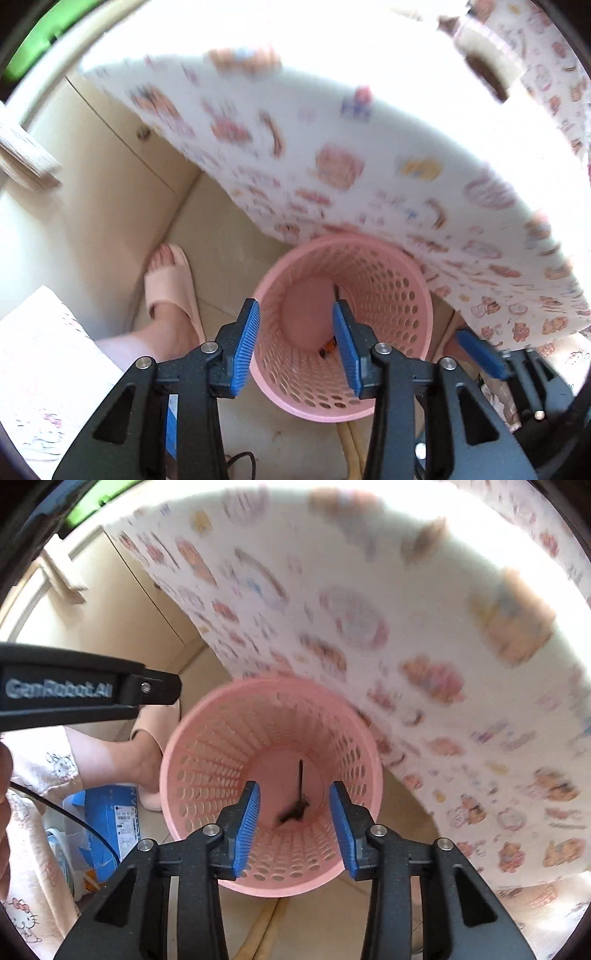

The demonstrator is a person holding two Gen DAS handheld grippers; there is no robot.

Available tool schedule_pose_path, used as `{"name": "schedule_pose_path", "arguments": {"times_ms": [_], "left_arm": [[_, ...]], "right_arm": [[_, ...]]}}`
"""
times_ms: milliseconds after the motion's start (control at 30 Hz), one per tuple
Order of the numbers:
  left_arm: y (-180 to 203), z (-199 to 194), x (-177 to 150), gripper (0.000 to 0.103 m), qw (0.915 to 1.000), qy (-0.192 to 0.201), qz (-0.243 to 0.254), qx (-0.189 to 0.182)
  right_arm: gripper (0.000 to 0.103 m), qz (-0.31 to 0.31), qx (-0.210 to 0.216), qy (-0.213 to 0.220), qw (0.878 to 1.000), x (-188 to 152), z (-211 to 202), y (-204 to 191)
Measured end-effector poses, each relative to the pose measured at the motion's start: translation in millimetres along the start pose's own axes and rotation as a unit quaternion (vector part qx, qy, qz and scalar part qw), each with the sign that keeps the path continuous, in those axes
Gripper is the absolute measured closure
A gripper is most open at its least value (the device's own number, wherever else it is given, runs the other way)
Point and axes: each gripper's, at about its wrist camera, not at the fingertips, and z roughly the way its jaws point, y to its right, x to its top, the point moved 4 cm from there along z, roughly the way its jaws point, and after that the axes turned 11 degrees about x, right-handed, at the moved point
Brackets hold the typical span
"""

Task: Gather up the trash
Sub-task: 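Carry spoon and comb over the pink wastebasket and open both grippers, then raise both grippers back over the table items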

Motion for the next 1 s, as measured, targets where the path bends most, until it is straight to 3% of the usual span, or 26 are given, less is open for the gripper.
{"name": "schedule_pose_path", "arguments": {"times_ms": [100,267,433,567,700,800,900,1000], "left_arm": [[-8.9,-24.5,5.2,0.063,0.9988,0.045,0.006,0.021],[-30.6,-66.6,15.2,0.054,0.992,0.119,-0.012,0.042],[-43.1,-100.4,25.5,0.046,0.9869,0.154,-0.037,0.028],[-42.7,-124.5,39.3,0.038,0.9841,0.173,-0.029,0.026],[-39.5,-146.3,52.8,0.03,0.9803,0.194,-0.027,0.025],[-37.3,-160.0,64.3,0.03,0.9771,0.21,-0.017,0.033],[-34.3,-171.9,74.9,0.03,0.9713,0.233,0.0,0.049],[-33.0,-180.4,85.6,0.03,0.9694,0.242,0.006,0.043]], "right_arm": [[0.045,-0.012,0.001,0.04,0.999,4.0,-26.0,-5.6],[0.044,-0.034,-0.02,0.089,0.995,7.1,-65.4,-12.6],[0.024,-0.061,-0.051,0.163,0.983,13.0,-113.6,-23.2],[0.021,-0.021,-0.036,0.199,0.979,25.5,-146.2,-7.0],[0.019,-0.009,-0.059,0.222,0.973,46.0,-173.2,12.8],[0.019,-0.015,-0.096,0.236,0.967,62.6,-192.9,22.5],[0.019,-0.009,-0.082,0.246,0.966,73.2,-207.2,31.5],[0.019,0.0,-0.074,0.256,0.964,80.4,-215.6,40.9]]}}
